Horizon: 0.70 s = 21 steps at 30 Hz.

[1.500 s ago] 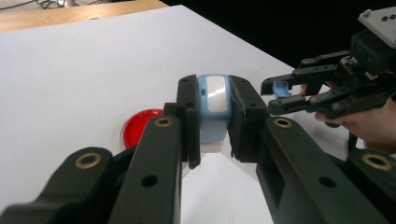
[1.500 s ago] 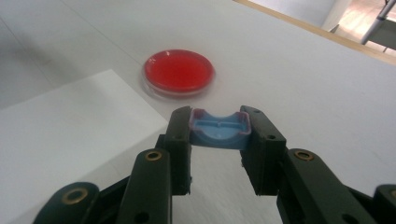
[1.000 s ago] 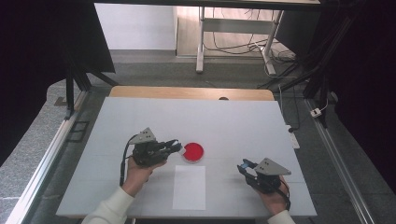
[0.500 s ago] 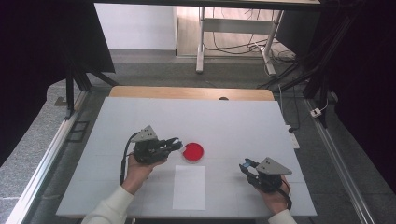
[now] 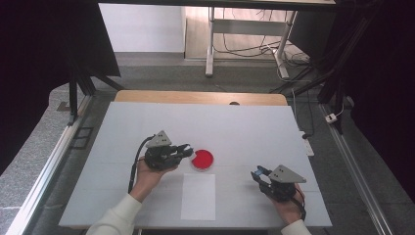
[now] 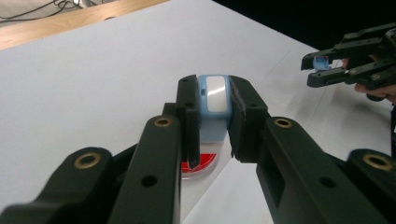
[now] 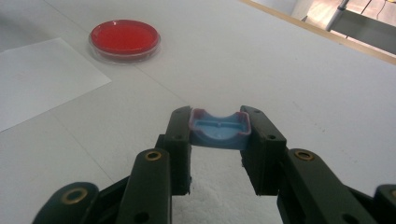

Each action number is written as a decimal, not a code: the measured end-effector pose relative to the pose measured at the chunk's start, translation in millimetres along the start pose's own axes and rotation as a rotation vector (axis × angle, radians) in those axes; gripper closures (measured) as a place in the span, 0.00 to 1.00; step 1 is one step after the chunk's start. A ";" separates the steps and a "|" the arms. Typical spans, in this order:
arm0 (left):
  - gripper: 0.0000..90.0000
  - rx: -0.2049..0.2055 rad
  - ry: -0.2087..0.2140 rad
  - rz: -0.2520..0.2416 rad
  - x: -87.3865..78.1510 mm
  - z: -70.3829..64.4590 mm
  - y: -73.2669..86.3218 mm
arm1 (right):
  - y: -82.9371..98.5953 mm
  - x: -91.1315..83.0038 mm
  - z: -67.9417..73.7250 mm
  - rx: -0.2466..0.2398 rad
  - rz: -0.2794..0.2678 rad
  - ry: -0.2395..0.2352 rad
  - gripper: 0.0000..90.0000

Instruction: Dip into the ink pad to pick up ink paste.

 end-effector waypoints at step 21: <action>0.84 0.047 -0.020 0.078 36.1 8.5 -13.1 | 3.0 -0.3 -4.2 0.018 0.007 0.018 0.72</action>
Point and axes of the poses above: each handheld gripper's, and its own axes: x roughly forward along the jaws, y roughly out of its underside, z roughly to its left, the point moved 10 cm from there along x, roughly forward along the jaws, and after that the axes turned 13 degrees about -x, right-handed, at the moved point
